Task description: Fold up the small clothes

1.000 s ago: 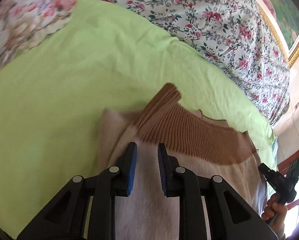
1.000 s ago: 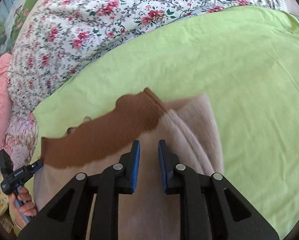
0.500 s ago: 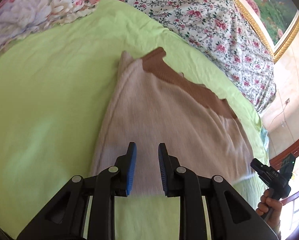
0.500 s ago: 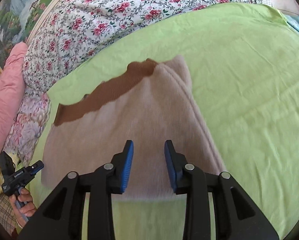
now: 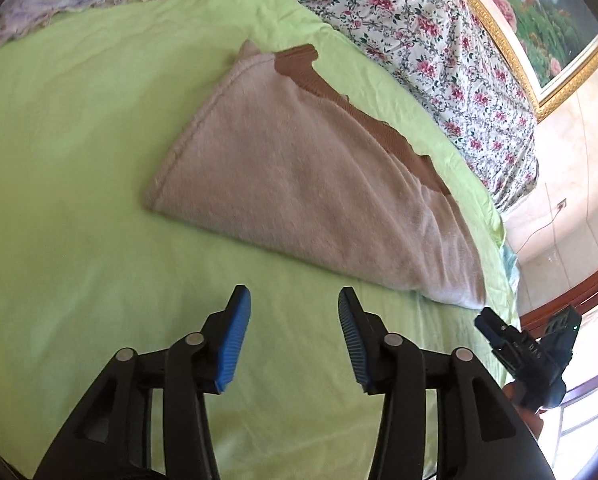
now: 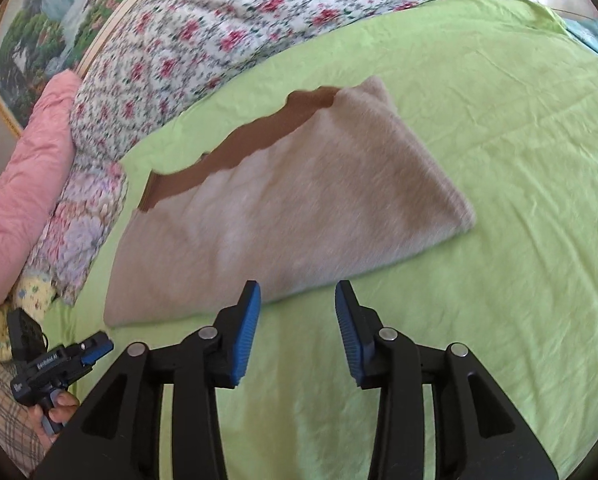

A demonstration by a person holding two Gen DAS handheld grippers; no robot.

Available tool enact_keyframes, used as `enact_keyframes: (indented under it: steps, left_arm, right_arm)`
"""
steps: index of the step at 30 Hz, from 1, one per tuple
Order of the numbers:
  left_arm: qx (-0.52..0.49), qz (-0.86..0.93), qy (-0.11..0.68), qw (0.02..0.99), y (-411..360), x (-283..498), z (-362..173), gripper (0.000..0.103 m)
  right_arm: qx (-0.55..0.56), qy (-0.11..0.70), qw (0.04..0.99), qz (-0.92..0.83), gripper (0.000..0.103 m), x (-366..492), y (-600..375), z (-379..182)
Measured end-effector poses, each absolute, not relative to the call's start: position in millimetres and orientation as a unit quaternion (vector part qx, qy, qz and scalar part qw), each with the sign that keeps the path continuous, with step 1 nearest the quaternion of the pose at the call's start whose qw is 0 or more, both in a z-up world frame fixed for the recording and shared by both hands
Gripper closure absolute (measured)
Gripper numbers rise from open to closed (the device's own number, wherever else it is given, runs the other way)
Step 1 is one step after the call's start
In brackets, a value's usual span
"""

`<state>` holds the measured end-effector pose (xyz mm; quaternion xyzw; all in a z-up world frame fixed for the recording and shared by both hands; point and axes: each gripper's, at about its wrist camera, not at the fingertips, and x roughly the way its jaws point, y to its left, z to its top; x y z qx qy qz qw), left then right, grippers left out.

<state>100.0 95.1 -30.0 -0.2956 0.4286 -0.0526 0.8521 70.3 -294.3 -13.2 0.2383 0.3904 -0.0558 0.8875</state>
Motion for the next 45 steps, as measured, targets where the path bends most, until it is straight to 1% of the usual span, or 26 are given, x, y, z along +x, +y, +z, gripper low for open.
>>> enact_keyframes:
  steps: [4, 11, 14, 16, 21, 24, 29, 32, 33, 34, 35, 36, 37, 41, 45]
  left_arm:
    - [-0.312, -0.058, 0.424, 0.848, 86, 95, -33, 0.050]
    - [-0.340, -0.064, 0.422, 0.838, 85, 97, -37, 0.049]
    - [-0.345, -0.050, 0.414, 0.841, 90, 102, -35, 0.045]
    - [-0.356, -0.033, 0.405, 0.842, 97, 106, -37, 0.039]
    - [-0.407, -0.011, 0.390, 0.826, 114, 123, -52, 0.038]
    - [-0.390, 0.000, 0.374, 0.841, 119, 144, -53, 0.038]
    - [-0.404, 0.016, 0.357, 0.842, 135, 171, -55, 0.038]
    - [-0.402, 0.026, 0.349, 0.846, 140, 180, -53, 0.045]
    - [-0.396, 0.030, 0.347, 0.850, 141, 184, -51, 0.054]
    - [-0.393, 0.034, 0.345, 0.852, 142, 187, -49, 0.068]
    - [-0.389, 0.036, 0.344, 0.854, 143, 189, -48, 0.075]
    - [-0.384, 0.037, 0.341, 0.857, 143, 193, -44, 0.085]
    - [-0.378, 0.037, 0.338, 0.861, 143, 194, -41, 0.092]
    - [-0.342, 0.021, 0.311, 0.886, 128, 195, -15, 0.095]
    - [-0.269, -0.039, 0.290, 0.918, 80, 202, 25, 0.096]
  right_arm:
    - [0.237, 0.393, 0.888, -0.038, 0.060, 65, -278, -14]
    - [0.239, 0.398, 0.885, -0.030, 0.057, 57, -266, -18]
    - [0.241, 0.399, 0.884, -0.030, 0.057, 56, -266, -19]
    - [0.240, 0.398, 0.885, -0.028, 0.057, 56, -267, -19]
    - [0.241, 0.396, 0.886, -0.022, 0.057, 54, -264, -17]
    - [0.244, 0.394, 0.886, -0.018, 0.057, 55, -263, -14]
    - [0.247, 0.396, 0.884, -0.013, 0.056, 59, -263, -13]
    - [0.250, 0.397, 0.883, -0.016, 0.056, 60, -266, -14]
    - [0.253, 0.397, 0.882, -0.017, 0.056, 61, -266, -15]
    - [0.255, 0.398, 0.881, -0.018, 0.056, 61, -267, -17]
    - [0.257, 0.398, 0.880, -0.019, 0.056, 62, -268, -18]
    - [0.258, 0.397, 0.880, -0.020, 0.056, 62, -269, -18]
    - [0.259, 0.397, 0.880, -0.020, 0.056, 63, -270, -18]
    - [0.262, 0.390, 0.883, -0.016, 0.056, 66, -275, -15]
    - [0.271, 0.377, 0.886, -0.015, 0.056, 70, -293, -7]
